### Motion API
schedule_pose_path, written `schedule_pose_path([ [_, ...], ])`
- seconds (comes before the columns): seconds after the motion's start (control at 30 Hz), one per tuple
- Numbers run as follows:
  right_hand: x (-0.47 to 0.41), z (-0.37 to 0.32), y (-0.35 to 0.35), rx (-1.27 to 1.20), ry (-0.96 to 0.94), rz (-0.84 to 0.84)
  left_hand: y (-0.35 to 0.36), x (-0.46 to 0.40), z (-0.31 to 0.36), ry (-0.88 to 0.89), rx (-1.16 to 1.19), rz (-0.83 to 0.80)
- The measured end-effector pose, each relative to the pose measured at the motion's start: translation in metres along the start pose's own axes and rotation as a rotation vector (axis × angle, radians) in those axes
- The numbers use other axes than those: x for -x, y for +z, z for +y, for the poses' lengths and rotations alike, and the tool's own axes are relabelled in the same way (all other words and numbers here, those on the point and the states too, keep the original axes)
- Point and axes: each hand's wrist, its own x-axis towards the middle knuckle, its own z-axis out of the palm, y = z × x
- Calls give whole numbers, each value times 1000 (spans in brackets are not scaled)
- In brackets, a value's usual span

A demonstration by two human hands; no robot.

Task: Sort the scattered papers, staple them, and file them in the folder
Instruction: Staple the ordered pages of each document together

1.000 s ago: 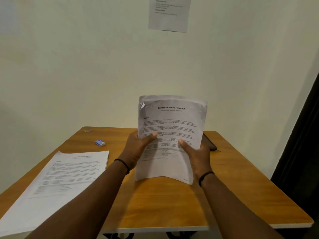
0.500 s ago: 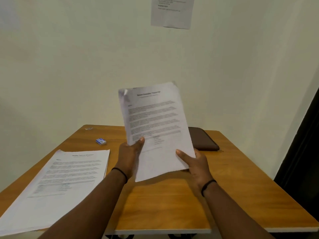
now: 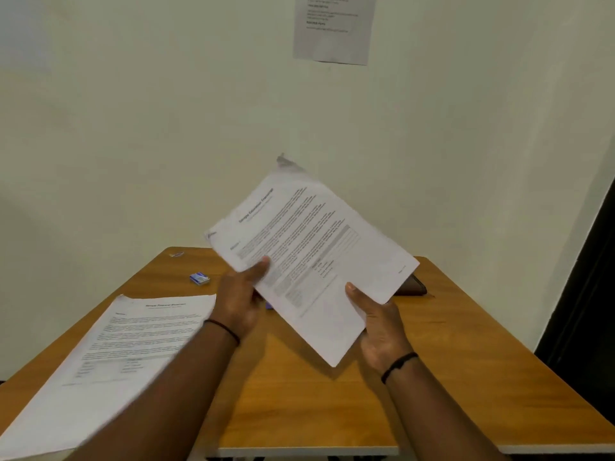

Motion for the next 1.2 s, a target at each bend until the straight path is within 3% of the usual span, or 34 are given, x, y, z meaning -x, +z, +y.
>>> schedule_pose_path([
  [0.23,-3,-23,-30,86,23,-36,-27,-7,57,-148,-215,-4],
  [0.4,-5,-20,-33,99,37,-44,-37,-3,59,-144,-239,5],
  [0.57,-7,-21,-39,142,50,-94,-51,3,60,-261,-246,-24],
  [0.97,-5,-31,-46,311,91,-171,-42,-3,62,-329,-401,-188],
  [1.03,-4,-27,-42,312,86,-159,-34,0,53,-293,-423,-203],
  [1.2,-3,-39,-31,439,-70,-29,-26,2,38,44,-582,-128],
])
